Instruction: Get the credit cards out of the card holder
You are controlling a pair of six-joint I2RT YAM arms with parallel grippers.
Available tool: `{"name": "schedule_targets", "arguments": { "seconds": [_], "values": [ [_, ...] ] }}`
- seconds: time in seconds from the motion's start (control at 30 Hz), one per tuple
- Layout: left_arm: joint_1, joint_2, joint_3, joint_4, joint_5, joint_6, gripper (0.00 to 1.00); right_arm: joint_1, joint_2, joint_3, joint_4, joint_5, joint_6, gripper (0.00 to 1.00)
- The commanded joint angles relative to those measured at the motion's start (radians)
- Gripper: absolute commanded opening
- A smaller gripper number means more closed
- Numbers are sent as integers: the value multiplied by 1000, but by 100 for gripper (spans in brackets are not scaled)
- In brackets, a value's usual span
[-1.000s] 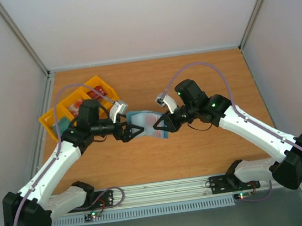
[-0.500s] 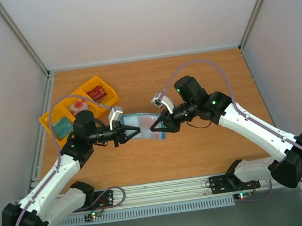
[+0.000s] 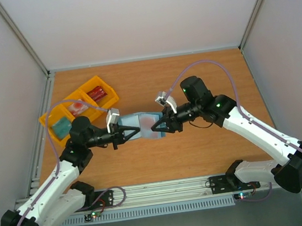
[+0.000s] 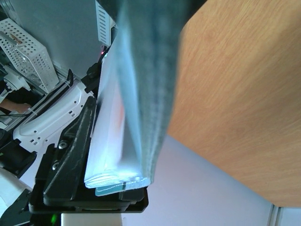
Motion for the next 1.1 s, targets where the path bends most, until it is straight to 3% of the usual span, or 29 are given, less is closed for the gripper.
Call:
{"name": "schedule_targets", "arguments": {
  "seconds": [0.0, 0.3, 0.47, 0.73, 1.07],
  "values": [
    [-4, -20, -8, 104, 4, -12, 0, -16, -14, -27, 66, -28, 4, 35],
    [-7, -13, -11, 102, 17, 10, 0, -71, -41, -60, 51, -23, -3, 31],
    [-17, -6, 2, 97, 14, 13, 0, -67, -23, -84, 135, -1, 47, 29],
    [-45, 12, 13, 98, -6, 23, 0, 44, 50, -47, 203, 145, 70, 32],
    [-46, 6, 0, 102, -30, 20, 0, 51, 67, -68, 318, 9, 148, 34]
  ]
}}
